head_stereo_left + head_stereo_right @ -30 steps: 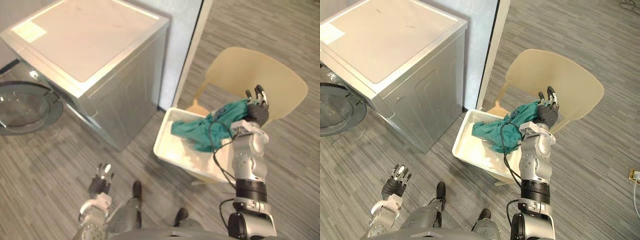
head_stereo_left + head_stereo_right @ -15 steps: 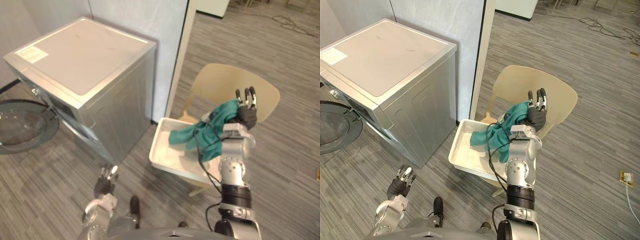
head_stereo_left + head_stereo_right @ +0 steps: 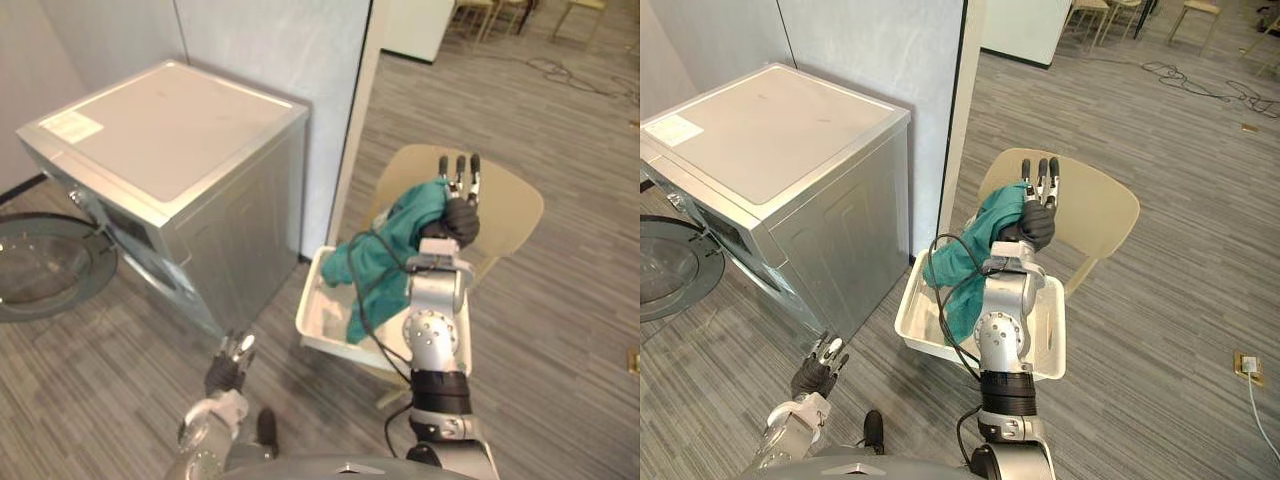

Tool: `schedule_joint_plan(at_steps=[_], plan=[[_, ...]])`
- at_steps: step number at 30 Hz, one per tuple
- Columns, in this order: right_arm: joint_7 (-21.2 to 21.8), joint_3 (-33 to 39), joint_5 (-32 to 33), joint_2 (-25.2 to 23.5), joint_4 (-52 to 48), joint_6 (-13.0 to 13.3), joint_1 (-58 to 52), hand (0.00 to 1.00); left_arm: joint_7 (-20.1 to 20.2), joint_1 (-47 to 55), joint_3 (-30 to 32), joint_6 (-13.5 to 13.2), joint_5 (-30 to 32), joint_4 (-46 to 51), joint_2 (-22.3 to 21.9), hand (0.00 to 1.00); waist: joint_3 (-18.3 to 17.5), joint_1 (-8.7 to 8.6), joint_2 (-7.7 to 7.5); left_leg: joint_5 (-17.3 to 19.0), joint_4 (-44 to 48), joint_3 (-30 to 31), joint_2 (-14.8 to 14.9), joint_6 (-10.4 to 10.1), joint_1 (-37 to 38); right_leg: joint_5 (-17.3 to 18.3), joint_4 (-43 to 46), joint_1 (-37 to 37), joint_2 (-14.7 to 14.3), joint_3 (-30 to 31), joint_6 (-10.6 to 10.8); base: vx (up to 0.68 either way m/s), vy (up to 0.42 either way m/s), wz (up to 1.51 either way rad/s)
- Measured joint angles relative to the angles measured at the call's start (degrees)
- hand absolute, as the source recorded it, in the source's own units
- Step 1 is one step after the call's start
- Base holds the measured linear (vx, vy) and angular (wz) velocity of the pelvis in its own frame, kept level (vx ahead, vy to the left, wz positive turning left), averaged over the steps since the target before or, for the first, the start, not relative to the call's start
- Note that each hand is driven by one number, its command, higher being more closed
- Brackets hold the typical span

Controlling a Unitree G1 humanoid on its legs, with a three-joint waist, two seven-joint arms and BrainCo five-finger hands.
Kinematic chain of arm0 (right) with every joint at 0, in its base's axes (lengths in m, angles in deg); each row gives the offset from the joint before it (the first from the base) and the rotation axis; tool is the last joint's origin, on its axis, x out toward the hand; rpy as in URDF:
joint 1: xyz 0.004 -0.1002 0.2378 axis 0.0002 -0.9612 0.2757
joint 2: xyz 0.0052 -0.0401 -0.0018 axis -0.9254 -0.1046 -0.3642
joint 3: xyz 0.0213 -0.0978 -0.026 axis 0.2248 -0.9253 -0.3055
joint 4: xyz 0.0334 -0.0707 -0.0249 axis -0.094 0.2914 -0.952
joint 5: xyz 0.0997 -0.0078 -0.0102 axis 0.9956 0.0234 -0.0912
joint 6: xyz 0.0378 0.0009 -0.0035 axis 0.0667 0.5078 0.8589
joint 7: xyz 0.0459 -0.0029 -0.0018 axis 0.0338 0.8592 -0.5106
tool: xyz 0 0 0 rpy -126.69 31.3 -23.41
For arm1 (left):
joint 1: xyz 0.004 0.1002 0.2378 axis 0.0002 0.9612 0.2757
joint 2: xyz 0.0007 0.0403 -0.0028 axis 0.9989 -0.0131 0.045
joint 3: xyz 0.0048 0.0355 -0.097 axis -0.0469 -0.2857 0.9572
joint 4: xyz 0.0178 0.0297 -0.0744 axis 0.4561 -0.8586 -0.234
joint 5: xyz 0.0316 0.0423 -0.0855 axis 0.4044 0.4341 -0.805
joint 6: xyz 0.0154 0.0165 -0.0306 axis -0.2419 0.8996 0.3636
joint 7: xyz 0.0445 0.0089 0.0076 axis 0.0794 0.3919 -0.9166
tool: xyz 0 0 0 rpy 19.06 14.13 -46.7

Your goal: Pick up the laundry basket with both hands and put the clothes into the washing machine.

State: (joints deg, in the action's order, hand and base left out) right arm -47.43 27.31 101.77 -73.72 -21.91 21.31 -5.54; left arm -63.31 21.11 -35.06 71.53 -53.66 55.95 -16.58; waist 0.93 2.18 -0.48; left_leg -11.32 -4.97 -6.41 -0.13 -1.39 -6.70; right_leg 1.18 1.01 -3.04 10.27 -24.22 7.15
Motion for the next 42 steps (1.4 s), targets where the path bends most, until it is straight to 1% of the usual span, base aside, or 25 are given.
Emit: schedule_joint_plan(at_steps=[3,5,9,11,13,15,17,19,20,22,26,27,28,30,36,39,40,41,42], plan=[[-0.16,-0.97,-0.05,-0.02,-1.15,0.51,1.95,1.0,-0.04,-1.61,-1.71,-0.01,1.18,0.95,0.93,0.0,-0.08,-0.06,0.11,0.13,0.0,-0.01,0.12,-0.33,0.05,-0.06,-0.07,-0.08,-0.15,0.0,-0.09,-0.02,-0.003,0.0],[-0.17,-2.22,-0.22,0.03,-2.73,0.72,4.62,1.0,-0.13,-2.81,-2.58,-0.04,2.62,3.24,1.46,0.0,-0.27,-0.4,0.08,0.1,0.0,-0.1,0.29,-0.36,0.05,-0.19,-0.22,-0.07,-0.31,0.12,-0.25,-0.01,-0.004,-0.02],[-0.13,-4.69,-0.61,0.05,-4.03,0.95,8.9,1.0,-1.18,-7.92,-3.47,-0.15,4.93,4.81,2.72,0.0,-1.21,-0.46,0.09,0.07,0.0,-0.92,0.69,-0.41,0.37,-0.35,-0.52,-0.12,-0.56,0.73,-0.38,0.0,-0.017,-0.09],[-0.12,-5.68,-0.61,0.03,-4.0,0.94,9.9,1.0,-2.02,-11.04,-3.51,-0.18,7.69,4.81,3.18,0.0,-1.24,-0.51,0.1,-0.02,0.0,-1.46,0.86,-0.29,1.03,-0.38,-0.53,-0.37,-0.62,1.42,-0.43,0.0,-0.018,-0.16],[-0.09,-6.67,-0.6,0.06,-3.95,0.93,10.03,1.0,-2.63,-17.36,-3.96,-0.36,11.88,4.69,3.49,0.0,-1.29,-1.23,0.12,-0.1,0.0,-1.56,0.97,-0.22,1.26,-0.45,-0.53,-0.43,-0.69,1.62,-0.53,-0.01,-0.015,-0.07],[-0.09,-6.76,-0.59,0.07,-3.95,0.92,10.03,1.0,-3.2,-21.36,-5.15,-0.67,12.53,3.81,3.72,0.0,-1.3,-1.75,0.12,-0.3,0.0,-1.62,0.96,-0.14,1.29,-0.52,-0.53,-0.43,-0.72,1.67,-0.62,0.0,0.0,0.0],[-0.08,-6.97,-0.59,0.08,-3.95,0.77,10.03,1.0,-3.56,-26.72,-7.95,-0.79,14.04,1.12,4.54,0.0,-1.3,-2.26,0.13,-0.39,0.0,-1.72,0.95,-0.06,1.38,-0.64,-0.52,-0.43,-0.71,1.76,-0.6,-0.01,0.001,-0.04],[-0.07,-7.99,-0.5,0.09,-3.93,0.49,10.03,1.0,-3.37,-33.16,-12.29,-0.71,16.16,-3.14,5.51,0.0,-1.3,-3.09,0.13,-0.5,0.0,-2.03,0.97,0.06,1.49,-0.85,-0.53,-0.37,-0.71,1.95,-0.65,-0.02,0.003,-0.06],[-0.06,-8.14,-0.46,0.1,-3.93,0.48,10.03,1.0,-3.1,-34.71,-13.53,-0.69,16.8,-4.17,5.7,0.0,-1.31,-3.22,0.13,-0.51,-0.01,-2.1,0.98,0.07,1.52,-0.88,-0.52,-0.36,-0.72,2.01,-0.66,-0.02,0.002,-0.07],[-0.05,-9.09,-0.05,0.1,-3.93,0.49,10.04,1.0,-1.74,-39.75,-17.35,-0.45,19.78,-7.67,5.62,0.0,-1.32,-4.09,0.15,-0.54,-0.01,-2.37,1.04,0.09,1.61,-0.97,-0.48,-0.25,-0.73,2.31,-0.73,-0.02,0.001,-0.06],[-0.04,-10.29,0.04,0.14,-3.91,0.48,10.05,1.0,-0.44,-45.95,-22.26,0.12,24.5,-13.82,5.14,0.0,-1.4,-4.74,0.28,-0.55,-0.02,-3.04,1.28,0.09,1.56,-1.16,-0.38,0.34,-0.88,3.18,-0.95,-0.02,-0.002,-0.11],[-0.04,-10.25,0.07,0.58,-3.9,0.48,10.05,1.0,-0.09,-47.28,-23.24,0.23,24.79,-15.56,4.68,0.0,-1.45,-5.05,0.36,-0.4,-0.02,-3.02,1.4,-0.08,1.42,-1.21,-0.4,0.45,-0.87,3.45,-1.01,0.0,0.0,0.0],[-0.04,-10.34,0.25,0.63,-3.85,0.48,10.27,1.0,0.09,-50.03,-25.4,0.27,25.11,-19.32,3.64,0.0,-1.46,-5.21,0.39,-0.09,-0.02,-3.07,1.58,-0.56,1.09,-1.33,-0.41,0.8,-0.88,3.61,-1.19,0.0,0.0,0.0],[-0.05,-10.38,0.57,0.71,-3.42,0.48,11.4,1.0,0.1,-52.55,-27.85,0.37,25.45,-23.39,2.54,0.0,-1.46,-5.62,0.39,-0.18,-0.01,-3.27,1.86,-0.73,0.65,-1.52,-0.52,1.33,-1.1,3.97,-1.38,-0.02,-0.009,-0.09],[-0.08,-12.65,0.64,1.45,-1.36,0.47,13.33,1.0,0.36,-56.74,-31.98,1.36,25.7,-34.58,-1.88,0.0,-1.43,-6.39,0.45,-0.01,-0.01,-6.59,3.03,-0.95,0.54,-2.44,-0.81,3.25,-1.85,7.56,-1.69,0.01,-0.029,-0.31],[-0.08,-13.61,1.58,2.06,-1.35,0.48,13.35,1.0,0.51,-57.34,-34.14,1.92,25.72,-38.63,-4.53,0.0,-1.43,-7.57,0.47,0.05,0.0,-7.79,3.17,-1.0,0.64,-2.47,-0.76,3.9,-1.88,8.65,-1.68,0.04,-0.016,-0.2],[-0.08,-13.61,1.68,2.07,-1.3,0.48,13.37,1.0,0.58,-57.74,-35.39,1.93,25.74,-40.0,-5.52,1.0,-1.4,-7.73,0.55,0.11,0.0,-8.46,3.26,-1.05,0.62,-2.52,-0.59,4.36,-1.9,9.42,-1.61,0.03,-0.005,-0.26],[-0.08,-13.62,1.68,2.06,-1.13,0.48,13.38,1.0,0.63,-57.98,-35.86,1.99,25.74,-40.78,-6.11,1.0,-1.37,-7.88,0.6,0.13,0.0,-8.71,3.29,-1.07,0.63,-2.64,-0.56,4.36,-1.91,9.63,-1.42,0.04,-0.01,-0.26],[-0.08,-13.78,1.7,2.01,-0.4,0.49,13.39,1.0,0.67,-58.24,-37.09,2.03,25.74,-41.43,-6.92,1.0,-1.34,-8.49,0.8,0.2,0.0,-9.32,3.4,-1.06,0.66,-2.79,-0.5,4.75,-1.97,10.21,-1.26,0.03,-0.009,-0.2]])
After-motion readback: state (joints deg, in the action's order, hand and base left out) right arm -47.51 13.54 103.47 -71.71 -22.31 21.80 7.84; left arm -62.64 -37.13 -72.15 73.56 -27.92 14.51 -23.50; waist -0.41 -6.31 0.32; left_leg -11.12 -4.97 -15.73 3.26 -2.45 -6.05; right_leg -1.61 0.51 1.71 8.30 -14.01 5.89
